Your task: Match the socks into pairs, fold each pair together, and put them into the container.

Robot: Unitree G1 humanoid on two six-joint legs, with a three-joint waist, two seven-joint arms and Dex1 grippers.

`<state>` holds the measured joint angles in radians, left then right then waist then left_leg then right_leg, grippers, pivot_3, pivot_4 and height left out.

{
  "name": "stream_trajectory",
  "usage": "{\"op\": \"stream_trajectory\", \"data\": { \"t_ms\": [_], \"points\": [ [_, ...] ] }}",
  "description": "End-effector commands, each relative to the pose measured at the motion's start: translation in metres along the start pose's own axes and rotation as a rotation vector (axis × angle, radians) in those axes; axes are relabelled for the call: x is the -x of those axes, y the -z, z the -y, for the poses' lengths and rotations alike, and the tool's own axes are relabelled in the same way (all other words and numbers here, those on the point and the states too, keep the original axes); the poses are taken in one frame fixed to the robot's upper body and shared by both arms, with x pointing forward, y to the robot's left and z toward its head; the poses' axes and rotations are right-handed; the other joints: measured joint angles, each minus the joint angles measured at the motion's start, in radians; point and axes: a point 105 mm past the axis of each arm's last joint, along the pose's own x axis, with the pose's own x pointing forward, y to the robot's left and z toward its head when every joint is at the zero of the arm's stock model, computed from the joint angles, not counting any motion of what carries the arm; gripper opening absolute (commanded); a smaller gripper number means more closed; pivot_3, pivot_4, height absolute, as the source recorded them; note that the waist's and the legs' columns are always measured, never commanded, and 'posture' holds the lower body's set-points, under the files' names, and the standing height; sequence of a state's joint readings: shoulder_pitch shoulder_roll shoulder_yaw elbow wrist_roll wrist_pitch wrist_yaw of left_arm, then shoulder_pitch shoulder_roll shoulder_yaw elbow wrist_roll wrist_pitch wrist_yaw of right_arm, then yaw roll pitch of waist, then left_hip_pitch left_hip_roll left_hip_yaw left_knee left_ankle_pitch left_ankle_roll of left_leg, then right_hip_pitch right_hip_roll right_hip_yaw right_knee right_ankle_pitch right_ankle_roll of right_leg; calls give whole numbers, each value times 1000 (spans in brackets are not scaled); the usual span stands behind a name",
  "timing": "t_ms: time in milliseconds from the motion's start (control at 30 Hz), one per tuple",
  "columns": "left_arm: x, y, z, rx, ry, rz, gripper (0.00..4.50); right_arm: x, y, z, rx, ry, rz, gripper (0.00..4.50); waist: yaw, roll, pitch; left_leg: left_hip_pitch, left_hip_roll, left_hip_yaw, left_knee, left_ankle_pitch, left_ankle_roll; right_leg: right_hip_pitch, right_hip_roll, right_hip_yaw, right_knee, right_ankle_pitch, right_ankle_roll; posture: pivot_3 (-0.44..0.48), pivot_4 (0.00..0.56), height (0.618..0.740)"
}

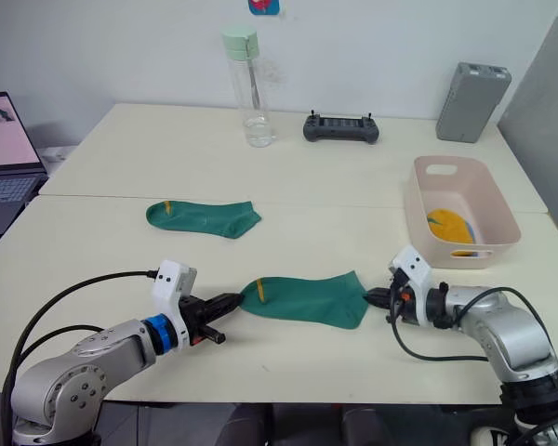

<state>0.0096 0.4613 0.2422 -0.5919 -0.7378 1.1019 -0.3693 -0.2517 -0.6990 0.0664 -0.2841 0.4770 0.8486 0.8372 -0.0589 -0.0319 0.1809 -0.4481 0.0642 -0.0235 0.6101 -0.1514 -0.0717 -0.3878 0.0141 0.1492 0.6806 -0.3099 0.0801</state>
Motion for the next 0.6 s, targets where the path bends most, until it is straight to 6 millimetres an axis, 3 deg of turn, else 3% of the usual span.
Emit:
{"op": "stream_trajectory", "data": {
  "t_ms": [33, 367, 433, 600],
  "points": [
    [3, -4, 5, -6, 1, 25, 0, -1, -7, -3, 21, -36, 11, 43, 0, 0, 0, 0, 0, 0, 0, 0, 0, 0, 0, 0, 0, 0, 0, 0, 150, 740],
    [-2, 0, 6, -4, 9, 20, 0, -6, -9, 3, 39, -33, 2, 43, 0, 0, 0, 0, 0, 0, 0, 0, 0, 0, 0, 0, 0, 0, 0, 0, 150, 740],
    [-2, -1, 4, -30, -2, 23, 0, -5, -7, 1, 42, -39, -8, 474, 0, 0, 0, 0, 0, 0, 0, 0, 0, 0, 0, 0, 0, 0, -1, 0, 150, 740],
    [8, -17, -8, -86, -15, 75, 1205, 9, -26, 13, 80, 65, 90, 2037, 0, 0, 0, 0, 0, 0, 0, 0, 0, 0, 0, 0, 0, -1, -1, 0, 150, 740]
  ]
}}
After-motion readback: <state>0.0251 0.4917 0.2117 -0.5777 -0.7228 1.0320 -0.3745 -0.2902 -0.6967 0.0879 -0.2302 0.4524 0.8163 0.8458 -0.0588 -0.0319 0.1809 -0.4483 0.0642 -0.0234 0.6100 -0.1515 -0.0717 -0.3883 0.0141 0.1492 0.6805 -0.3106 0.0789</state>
